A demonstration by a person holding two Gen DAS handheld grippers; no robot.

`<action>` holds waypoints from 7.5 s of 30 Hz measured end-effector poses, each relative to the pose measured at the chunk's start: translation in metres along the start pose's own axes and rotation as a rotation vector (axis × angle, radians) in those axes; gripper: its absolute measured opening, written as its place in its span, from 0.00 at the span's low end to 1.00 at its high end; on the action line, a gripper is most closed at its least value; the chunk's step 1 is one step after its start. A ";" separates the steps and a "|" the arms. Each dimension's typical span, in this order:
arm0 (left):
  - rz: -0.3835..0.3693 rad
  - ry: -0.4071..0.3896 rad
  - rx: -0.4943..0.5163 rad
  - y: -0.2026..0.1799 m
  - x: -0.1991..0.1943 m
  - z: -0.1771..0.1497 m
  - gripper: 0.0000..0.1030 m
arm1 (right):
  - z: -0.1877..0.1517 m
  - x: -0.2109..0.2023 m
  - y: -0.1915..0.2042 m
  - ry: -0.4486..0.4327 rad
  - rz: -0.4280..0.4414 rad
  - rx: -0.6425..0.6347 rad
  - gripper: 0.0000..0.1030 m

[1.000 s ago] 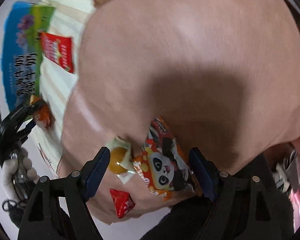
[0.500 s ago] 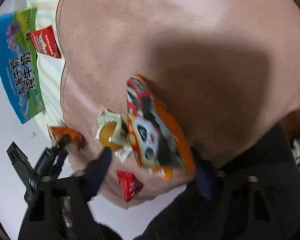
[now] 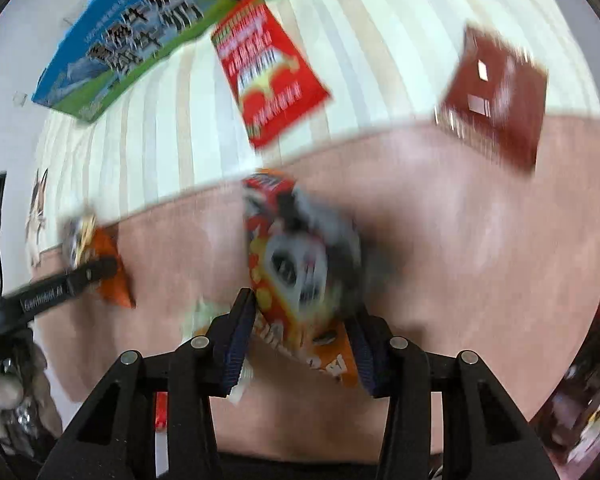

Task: Organize snacks
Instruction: 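Carry both panda snack bags up over the cardboard box, then open both tools to drop the panda bags into the box, then move both tools back down to the last two sachets, then grasp the red sachet with left tool while right grasps brown sachet, then carry the red and brown sachets up over the cardboard box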

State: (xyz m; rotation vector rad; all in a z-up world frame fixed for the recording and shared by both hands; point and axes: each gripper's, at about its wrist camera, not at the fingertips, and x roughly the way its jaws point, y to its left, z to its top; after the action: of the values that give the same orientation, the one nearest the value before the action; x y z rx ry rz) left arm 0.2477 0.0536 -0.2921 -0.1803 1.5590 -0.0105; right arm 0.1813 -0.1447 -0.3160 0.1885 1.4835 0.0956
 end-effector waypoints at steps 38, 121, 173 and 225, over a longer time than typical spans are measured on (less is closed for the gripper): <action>-0.031 -0.286 0.032 -0.014 -0.163 -0.010 0.47 | 0.060 -0.102 0.044 -0.215 0.213 -0.072 0.44; 0.097 -0.534 -0.001 -0.043 -0.225 0.115 0.99 | 0.209 -0.160 0.086 -0.395 -0.078 -0.237 0.96; -0.001 -0.088 0.093 -0.172 -0.002 0.099 0.55 | 0.100 -0.027 -0.128 -0.268 -0.057 0.352 0.61; -0.094 -0.018 -0.079 -0.009 -0.029 -0.001 0.46 | 0.050 -0.008 -0.004 -0.089 0.105 0.124 0.57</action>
State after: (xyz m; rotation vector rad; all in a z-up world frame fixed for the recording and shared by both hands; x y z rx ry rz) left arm 0.2476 0.0480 -0.2621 -0.3151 1.5326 -0.0218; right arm 0.2303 -0.1537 -0.3048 0.3669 1.3912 0.0792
